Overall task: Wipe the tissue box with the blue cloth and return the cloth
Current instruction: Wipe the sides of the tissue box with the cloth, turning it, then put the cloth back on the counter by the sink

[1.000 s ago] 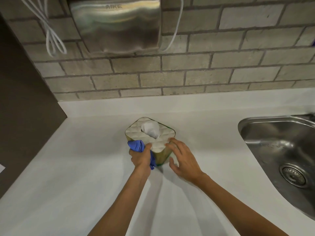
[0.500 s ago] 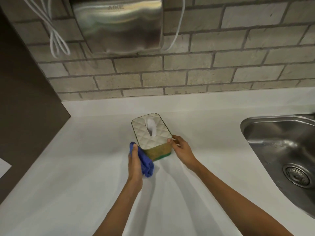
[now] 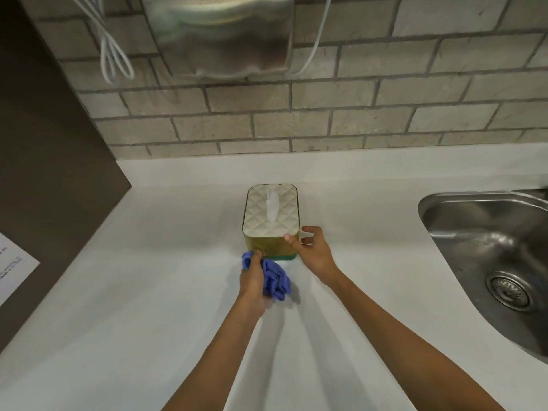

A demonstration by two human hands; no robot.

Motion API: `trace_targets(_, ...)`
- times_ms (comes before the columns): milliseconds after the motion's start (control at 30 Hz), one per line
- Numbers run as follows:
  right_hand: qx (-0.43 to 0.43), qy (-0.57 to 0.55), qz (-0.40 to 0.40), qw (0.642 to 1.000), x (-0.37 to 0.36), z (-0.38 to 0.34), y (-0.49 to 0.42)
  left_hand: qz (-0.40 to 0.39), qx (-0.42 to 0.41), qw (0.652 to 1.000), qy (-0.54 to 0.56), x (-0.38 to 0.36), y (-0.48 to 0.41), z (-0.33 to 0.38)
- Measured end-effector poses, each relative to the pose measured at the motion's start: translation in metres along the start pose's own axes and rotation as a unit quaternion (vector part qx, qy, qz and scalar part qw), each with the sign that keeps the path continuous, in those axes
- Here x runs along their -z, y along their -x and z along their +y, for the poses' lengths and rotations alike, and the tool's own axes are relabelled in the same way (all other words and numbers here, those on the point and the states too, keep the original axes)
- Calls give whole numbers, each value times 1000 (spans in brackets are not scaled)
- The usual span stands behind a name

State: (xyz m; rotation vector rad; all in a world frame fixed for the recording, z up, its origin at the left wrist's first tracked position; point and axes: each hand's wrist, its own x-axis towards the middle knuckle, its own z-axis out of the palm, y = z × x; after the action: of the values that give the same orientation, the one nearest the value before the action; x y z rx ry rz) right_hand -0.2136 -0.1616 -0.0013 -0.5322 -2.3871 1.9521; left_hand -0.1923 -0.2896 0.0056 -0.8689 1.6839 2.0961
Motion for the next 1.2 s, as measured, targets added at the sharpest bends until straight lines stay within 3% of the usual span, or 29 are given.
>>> trace_targets(100, 2, 14, 24, 1000, 11, 3, 26, -64, 6, 998, -11, 10, 18, -18)
trace_targets(233, 48, 97, -166, 980, 29, 7, 73, -204, -12, 978, 47, 16, 34, -25)
trace_targets(267, 69, 127, -182, 973, 29, 9, 81, -236, 5, 969, 68, 16, 38, -24)
trace_targets(367, 117, 164, -141, 969, 31, 14, 97, -258, 38, 962, 78, 13, 54, -21)
trace_targets(467, 109, 139, -105, 979, 39, 18, 109, -260, 33, 965, 11, 9, 68, -20)
trace_targets(700, 60, -53, -79, 994, 59, 30, 132, -187, -103, 949, -231, -6, 81, -25)
trace_targets(933, -85, -216, 32, 972, 129, 37, 139, -129, -101, 933, -320, -57, 84, -12)
trace_targets(1067, -91, -154, 43, 983, 200, 35, 146, -169, -99, 927, -320, -91, 90, -26)
trace_targets(1200, -106, -51, 96, 988, 277, 46, 160, -284, -42, 913, -291, -131, 113, -65)
